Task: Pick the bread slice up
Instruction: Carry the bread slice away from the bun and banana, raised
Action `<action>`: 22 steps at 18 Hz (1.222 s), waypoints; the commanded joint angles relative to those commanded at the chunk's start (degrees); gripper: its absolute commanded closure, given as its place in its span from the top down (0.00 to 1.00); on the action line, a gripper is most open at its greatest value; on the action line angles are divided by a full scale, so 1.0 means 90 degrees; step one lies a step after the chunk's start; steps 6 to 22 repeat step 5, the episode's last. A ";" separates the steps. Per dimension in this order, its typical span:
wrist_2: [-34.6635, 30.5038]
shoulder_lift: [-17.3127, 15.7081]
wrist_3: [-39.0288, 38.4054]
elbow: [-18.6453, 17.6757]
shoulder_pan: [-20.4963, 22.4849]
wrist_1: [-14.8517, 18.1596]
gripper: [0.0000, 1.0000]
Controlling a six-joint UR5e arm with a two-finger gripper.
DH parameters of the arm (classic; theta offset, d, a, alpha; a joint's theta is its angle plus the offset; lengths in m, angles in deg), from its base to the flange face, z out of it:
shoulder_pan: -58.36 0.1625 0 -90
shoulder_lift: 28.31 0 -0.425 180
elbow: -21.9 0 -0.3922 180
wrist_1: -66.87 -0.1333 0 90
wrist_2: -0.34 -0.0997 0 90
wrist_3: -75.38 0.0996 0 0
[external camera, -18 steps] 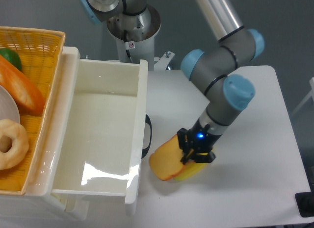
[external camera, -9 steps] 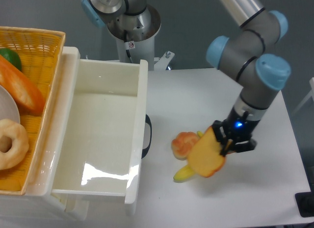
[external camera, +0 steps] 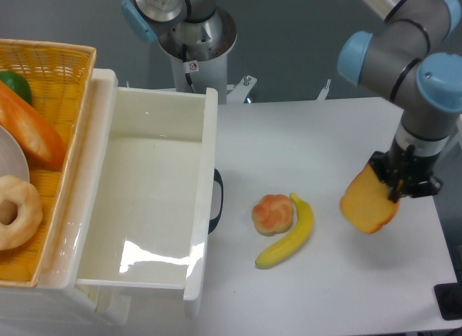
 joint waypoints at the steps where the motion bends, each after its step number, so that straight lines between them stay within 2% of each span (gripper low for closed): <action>1: -0.0049 -0.0058 0.0048 -0.0009 0.0058 0.0243 0.00; 3: -0.0399 -0.0156 0.0369 0.0000 0.0088 0.0634 0.00; 5: -0.0381 -0.0186 0.0449 -0.0029 0.0098 0.0753 0.00; 22: -0.0381 -0.0186 0.0449 -0.0029 0.0098 0.0753 0.00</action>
